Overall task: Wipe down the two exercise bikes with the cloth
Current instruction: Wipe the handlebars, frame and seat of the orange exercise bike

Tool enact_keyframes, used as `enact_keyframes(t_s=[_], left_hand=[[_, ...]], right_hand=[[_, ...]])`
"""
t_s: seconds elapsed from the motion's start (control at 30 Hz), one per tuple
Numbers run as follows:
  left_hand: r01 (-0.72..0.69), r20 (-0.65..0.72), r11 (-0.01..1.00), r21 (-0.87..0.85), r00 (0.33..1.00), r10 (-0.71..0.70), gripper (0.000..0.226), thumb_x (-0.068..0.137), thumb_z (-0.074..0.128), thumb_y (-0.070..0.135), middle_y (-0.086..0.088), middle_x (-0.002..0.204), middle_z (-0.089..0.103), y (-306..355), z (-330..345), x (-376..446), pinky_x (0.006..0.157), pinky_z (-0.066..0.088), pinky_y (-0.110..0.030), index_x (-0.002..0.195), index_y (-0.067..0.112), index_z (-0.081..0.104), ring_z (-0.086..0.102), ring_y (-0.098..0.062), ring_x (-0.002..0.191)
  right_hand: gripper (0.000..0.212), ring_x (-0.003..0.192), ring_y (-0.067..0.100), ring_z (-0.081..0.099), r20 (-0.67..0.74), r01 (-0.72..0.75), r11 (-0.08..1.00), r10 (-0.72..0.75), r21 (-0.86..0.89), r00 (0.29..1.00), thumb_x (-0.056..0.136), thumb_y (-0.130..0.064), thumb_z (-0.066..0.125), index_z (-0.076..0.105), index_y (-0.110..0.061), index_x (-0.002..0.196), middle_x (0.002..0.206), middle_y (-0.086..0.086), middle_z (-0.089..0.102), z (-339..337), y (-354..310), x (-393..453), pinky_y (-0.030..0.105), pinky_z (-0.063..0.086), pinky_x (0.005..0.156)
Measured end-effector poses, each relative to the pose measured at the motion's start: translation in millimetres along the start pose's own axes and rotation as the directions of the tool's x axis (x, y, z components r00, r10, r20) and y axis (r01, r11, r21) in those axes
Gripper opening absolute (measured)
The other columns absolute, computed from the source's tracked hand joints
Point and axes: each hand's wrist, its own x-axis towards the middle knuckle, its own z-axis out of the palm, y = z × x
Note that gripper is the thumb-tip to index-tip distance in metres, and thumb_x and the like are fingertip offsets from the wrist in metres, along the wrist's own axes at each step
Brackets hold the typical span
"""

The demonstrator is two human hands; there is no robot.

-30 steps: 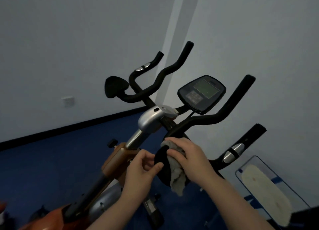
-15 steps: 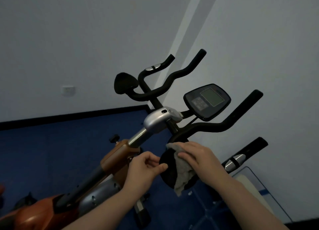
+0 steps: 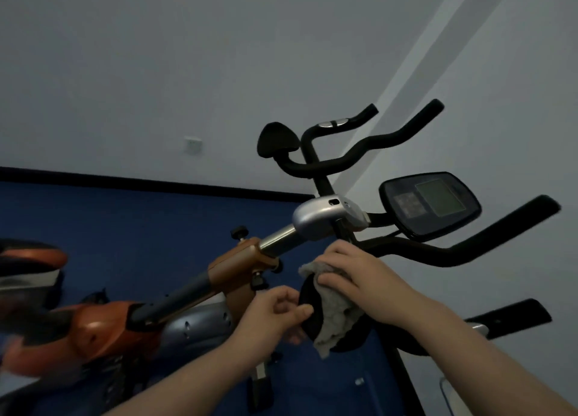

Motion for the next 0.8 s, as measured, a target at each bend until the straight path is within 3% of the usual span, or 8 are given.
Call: enact_keyframes(t_s=[0.1,0.2,0.27,0.33,0.4,0.5,0.67,0.8], left_hand=[[-0.055,-0.045,0.998,-0.028,0.998,0.054,0.008,0.093,0.063,0.017,-0.002,0.080,0.074,-4.3,6.5,-6.6,0.063,0.056,-0.027,0.099,0.014,0.067,0.070,-0.014,0.070],[-0.080,-0.109,0.996,-0.028,0.991,0.076,0.015,0.096,0.059,0.016,-0.004,0.085,0.075,-10.2,13.6,-13.9,0.066,0.055,-0.029,0.100,0.023,0.072,0.069,-0.014,0.072],[-0.122,-0.159,0.992,-0.012,0.980,0.118,0.022,0.097,0.057,0.013,-0.004,0.085,0.075,-15.6,16.4,-19.3,0.067,0.054,-0.028,0.100,0.028,0.074,0.069,-0.015,0.074],[-0.178,-0.238,0.984,0.010,0.955,0.175,0.024,0.096,0.058,0.011,-0.005,0.087,0.075,-20.6,20.6,-23.9,0.066,0.055,-0.025,0.100,0.028,0.074,0.071,-0.016,0.077],[-0.216,-0.345,0.976,0.039,0.914,0.216,0.021,0.094,0.061,0.011,-0.006,0.094,0.075,-24.3,28.1,-27.1,0.066,0.056,-0.022,0.103,0.026,0.073,0.071,-0.015,0.082],[-0.320,-0.455,0.943,0.094,0.829,0.326,0.028,0.090,0.063,0.002,-0.003,0.099,0.073,-19.8,40.1,-28.4,0.074,0.057,-0.023,0.108,0.022,0.071,0.070,-0.012,0.089],[-0.402,-0.432,0.896,0.187,0.786,0.443,0.028,0.091,0.059,-0.002,0.001,0.105,0.073,16.3,40.6,-17.0,0.090,0.054,-0.029,0.109,0.016,0.071,0.067,-0.012,0.103],[-0.377,-0.261,0.853,0.361,0.837,0.480,0.023,0.093,0.060,0.005,0.005,0.096,0.074,39.2,41.7,-4.8,0.077,0.055,-0.021,0.101,0.021,0.075,0.069,-0.006,0.094]], right_hand=[[0.024,0.096,0.005,0.047,0.082,0.119,0.974,-0.105,-0.191,0.991,0.097,-0.040,0.051,0.060,-0.027,0.115,0.106,-0.012,0.045,5.6,-7.2,10.9,0.034,0.048,0.081],[0.018,0.093,0.000,0.049,0.080,0.074,0.995,-0.068,-0.064,0.994,0.097,-0.038,0.053,0.059,-0.029,0.111,0.102,-0.015,0.049,-3.5,8.8,0.4,0.024,0.042,0.081],[0.010,0.084,-0.003,0.052,0.024,-0.002,1.000,0.002,0.031,1.000,0.097,-0.040,0.052,0.056,-0.033,0.090,0.091,-0.015,0.055,-6.3,16.1,-8.5,0.023,0.040,0.072],[0.023,0.076,0.000,0.052,-0.016,-0.053,0.999,0.053,0.002,0.998,0.097,-0.042,0.049,0.046,-0.032,0.077,0.081,-0.012,0.054,0.7,11.9,-5.5,0.027,0.038,0.064],[0.024,0.079,0.012,0.055,-0.036,-0.091,0.995,0.090,-0.037,0.995,0.099,-0.044,0.044,0.044,-0.030,0.079,0.084,-0.009,0.054,11.2,-0.5,-1.2,0.034,0.041,0.067],[0.019,0.085,0.013,0.055,-0.121,-0.152,0.981,0.166,0.121,0.979,0.100,-0.043,0.041,0.049,-0.026,0.096,0.095,-0.006,0.056,23.0,-2.7,-14.3,0.035,0.043,0.070],[0.014,0.070,0.000,0.047,-0.191,-0.286,0.910,0.351,0.300,0.917,0.102,-0.041,0.035,0.038,-0.031,0.094,0.082,-0.013,0.050,41.3,4.4,-49.1,0.019,0.031,0.054],[0.014,0.071,0.006,0.047,-0.251,-0.312,0.917,0.372,0.249,0.894,0.103,-0.039,0.033,0.038,-0.026,0.101,0.085,-0.012,0.047,40.0,-8.2,-32.5,0.027,0.030,0.055]])
